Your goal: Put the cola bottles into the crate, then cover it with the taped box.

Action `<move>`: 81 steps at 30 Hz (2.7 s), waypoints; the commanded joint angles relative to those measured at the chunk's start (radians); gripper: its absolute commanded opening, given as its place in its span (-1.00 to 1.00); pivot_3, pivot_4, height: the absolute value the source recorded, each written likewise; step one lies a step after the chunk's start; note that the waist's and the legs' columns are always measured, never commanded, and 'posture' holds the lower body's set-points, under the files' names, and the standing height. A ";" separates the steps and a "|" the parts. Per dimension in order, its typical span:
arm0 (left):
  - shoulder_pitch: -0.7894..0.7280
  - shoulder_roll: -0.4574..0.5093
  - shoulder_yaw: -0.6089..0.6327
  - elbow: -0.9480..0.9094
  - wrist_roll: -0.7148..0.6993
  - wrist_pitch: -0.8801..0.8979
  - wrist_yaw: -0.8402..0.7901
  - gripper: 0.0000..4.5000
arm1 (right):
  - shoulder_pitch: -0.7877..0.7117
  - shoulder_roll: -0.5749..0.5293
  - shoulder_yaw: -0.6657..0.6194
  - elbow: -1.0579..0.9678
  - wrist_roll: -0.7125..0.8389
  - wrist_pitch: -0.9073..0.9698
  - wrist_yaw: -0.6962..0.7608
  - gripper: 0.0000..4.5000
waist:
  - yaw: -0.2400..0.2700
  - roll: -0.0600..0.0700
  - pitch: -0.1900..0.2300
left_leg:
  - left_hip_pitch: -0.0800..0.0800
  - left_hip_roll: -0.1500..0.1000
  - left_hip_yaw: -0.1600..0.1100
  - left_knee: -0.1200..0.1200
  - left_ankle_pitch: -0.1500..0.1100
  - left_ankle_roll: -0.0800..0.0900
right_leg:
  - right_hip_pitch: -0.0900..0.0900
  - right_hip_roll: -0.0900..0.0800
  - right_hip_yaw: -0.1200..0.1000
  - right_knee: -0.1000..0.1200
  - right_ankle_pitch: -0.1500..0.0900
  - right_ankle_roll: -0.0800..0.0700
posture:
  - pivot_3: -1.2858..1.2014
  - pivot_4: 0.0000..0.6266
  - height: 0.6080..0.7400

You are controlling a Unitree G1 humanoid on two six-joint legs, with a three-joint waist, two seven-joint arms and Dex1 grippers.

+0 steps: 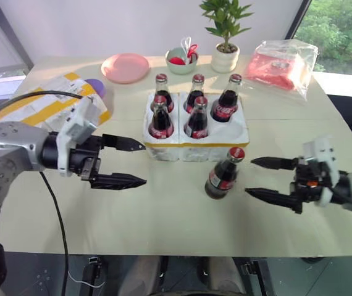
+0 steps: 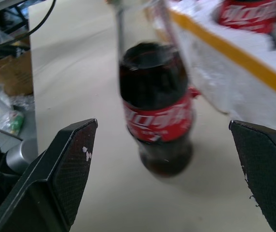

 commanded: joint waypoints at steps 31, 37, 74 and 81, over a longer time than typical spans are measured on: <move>-0.035 -0.022 -0.032 0.032 0.033 -0.082 0.059 1.00 | -0.238 0.116 0.123 0.013 0.127 0.059 -0.068 0.24 | 0.000 0.000 0.001 | 0.000 0.000 -0.001 -0.003 0.000 0.000 | -0.002 0.002 0.000 0.000 0.002 0.003 | 0.03 -0.52 1.00; -0.027 -0.031 -0.033 0.035 0.037 -0.092 0.069 1.00 | -0.474 0.100 0.021 0.109 0.285 0.153 -0.148 0.24 | -0.002 0.000 0.002 | 0.000 0.001 0.000 -0.003 0.000 0.000 | -0.002 0.002 0.000 -0.002 0.002 0.003 | 0.03 -0.52 1.00; 0.259 0.036 0.271 -0.041 0.128 -0.116 0.301 1.00 | -0.626 0.045 0.171 0.437 -0.161 -0.042 0.015 0.98 | -0.001 0.001 0.002 | 0.001 0.002 0.000 -0.016 0.003 -0.004 | -0.005 0.005 0.000 -0.008 0.003 0.001 | 0.03 -0.52 1.00; 0.595 0.108 0.487 -0.030 0.548 -0.224 0.492 1.00 | -0.579 -0.141 -0.045 0.436 -0.019 0.074 0.101 0.98 | -0.005 0.000 0.002 | 0.001 0.003 0.000 -0.017 0.001 -0.003 | -0.003 0.006 0.000 -0.013 0.003 0.000 | 0.03 -0.52 1.00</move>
